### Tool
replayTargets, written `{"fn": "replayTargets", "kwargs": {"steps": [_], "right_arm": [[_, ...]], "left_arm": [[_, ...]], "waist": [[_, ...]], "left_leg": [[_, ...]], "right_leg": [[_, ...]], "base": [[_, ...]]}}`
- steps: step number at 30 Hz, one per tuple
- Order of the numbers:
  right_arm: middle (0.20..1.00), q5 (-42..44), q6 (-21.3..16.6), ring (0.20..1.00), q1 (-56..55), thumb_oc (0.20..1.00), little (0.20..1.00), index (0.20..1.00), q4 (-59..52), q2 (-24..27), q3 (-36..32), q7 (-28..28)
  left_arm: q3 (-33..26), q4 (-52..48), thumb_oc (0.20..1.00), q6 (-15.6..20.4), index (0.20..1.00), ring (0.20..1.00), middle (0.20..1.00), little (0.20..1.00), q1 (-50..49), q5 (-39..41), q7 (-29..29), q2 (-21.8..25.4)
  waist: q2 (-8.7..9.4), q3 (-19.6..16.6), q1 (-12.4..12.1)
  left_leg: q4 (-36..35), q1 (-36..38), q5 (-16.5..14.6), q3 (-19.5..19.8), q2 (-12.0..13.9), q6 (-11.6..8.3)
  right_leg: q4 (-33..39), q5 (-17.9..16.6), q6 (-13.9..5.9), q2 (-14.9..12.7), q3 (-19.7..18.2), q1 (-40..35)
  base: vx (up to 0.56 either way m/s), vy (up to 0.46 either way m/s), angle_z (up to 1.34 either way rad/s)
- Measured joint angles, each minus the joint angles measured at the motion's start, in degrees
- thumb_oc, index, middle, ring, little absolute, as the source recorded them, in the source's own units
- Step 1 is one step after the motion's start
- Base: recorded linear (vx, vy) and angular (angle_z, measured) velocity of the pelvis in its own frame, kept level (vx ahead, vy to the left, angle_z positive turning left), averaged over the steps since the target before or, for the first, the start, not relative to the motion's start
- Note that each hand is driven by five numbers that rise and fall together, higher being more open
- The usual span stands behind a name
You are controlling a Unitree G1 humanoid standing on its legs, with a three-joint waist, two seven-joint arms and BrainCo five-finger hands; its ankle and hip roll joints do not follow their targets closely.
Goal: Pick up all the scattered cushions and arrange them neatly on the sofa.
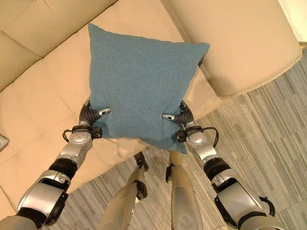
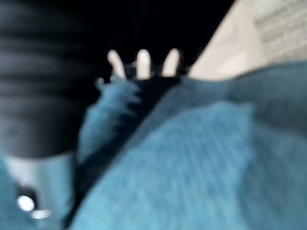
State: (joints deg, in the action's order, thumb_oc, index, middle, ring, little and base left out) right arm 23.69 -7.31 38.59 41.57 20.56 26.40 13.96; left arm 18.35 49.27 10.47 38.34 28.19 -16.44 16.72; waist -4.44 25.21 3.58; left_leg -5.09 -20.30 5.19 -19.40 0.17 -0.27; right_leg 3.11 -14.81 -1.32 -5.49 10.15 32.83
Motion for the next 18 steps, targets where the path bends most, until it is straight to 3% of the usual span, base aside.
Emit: {"fn": "replayTargets", "kwargs": {"steps": [1,9,12,18], "right_arm": [[0.200,0.1,-0.1,0.200,0.3,0.200,0.200,0.200,-0.1,0.1,0.4,0.1],[0.200,-1.7,-0.6,0.200,-2.0,0.200,0.200,0.200,-7.7,1.8,1.3,1.3],[0.200,-3.7,-0.5,0.200,-7.2,0.200,0.200,0.200,-9.0,1.9,2.1,0.9],[0.200,-5.3,0.2,0.200,-18.2,0.200,0.200,0.200,-13.4,2.8,-1.3,-0.4]], "left_arm": [[0.1,-0.8,0.200,0.1,0.200,0.200,0.200,0.200,-1.1,0.5,0.0,-0.4],[2.0,-2.9,0.200,-1.5,0.200,0.200,0.200,0.200,-10.6,3.8,1.4,-1.8],[2.5,-3.6,0.200,-2.7,0.200,0.200,0.200,0.200,-15.1,3.8,2.6,-2.2],[3.1,-13.1,0.200,-4.1,0.200,0.200,0.200,0.200,-24.9,3.8,3.2,-1.4]], "waist": [[0.00,0.0,0.0],[0.53,-2.7,0.4],[2.14,-5.9,0.2],[3.87,-7.9,0.3]], "left_leg": [[0.0,0.5,0.0,0.1,0.0,-0.02],[-0.1,5.8,0.1,1.3,0.8,-0.15],[-0.4,7.8,-0.7,2.6,1.5,-1.07],[-0.5,12.6,-2.0,5.1,2.4,-1.25]], "right_leg": [[0.0,0.0,0.02,0.0,0.0,-0.6],[0.0,0.7,0.25,0.4,1.5,-6.5],[0.0,2.1,0.60,0.9,2.5,-9.1],[-0.5,3.7,0.85,1.1,5.0,-15.3]], "base": [[0.02,-0.076,0.02],[0.01,-0.095,0.07],[0.06,-0.071,0.16],[0.05,-0.047,0.19]]}}
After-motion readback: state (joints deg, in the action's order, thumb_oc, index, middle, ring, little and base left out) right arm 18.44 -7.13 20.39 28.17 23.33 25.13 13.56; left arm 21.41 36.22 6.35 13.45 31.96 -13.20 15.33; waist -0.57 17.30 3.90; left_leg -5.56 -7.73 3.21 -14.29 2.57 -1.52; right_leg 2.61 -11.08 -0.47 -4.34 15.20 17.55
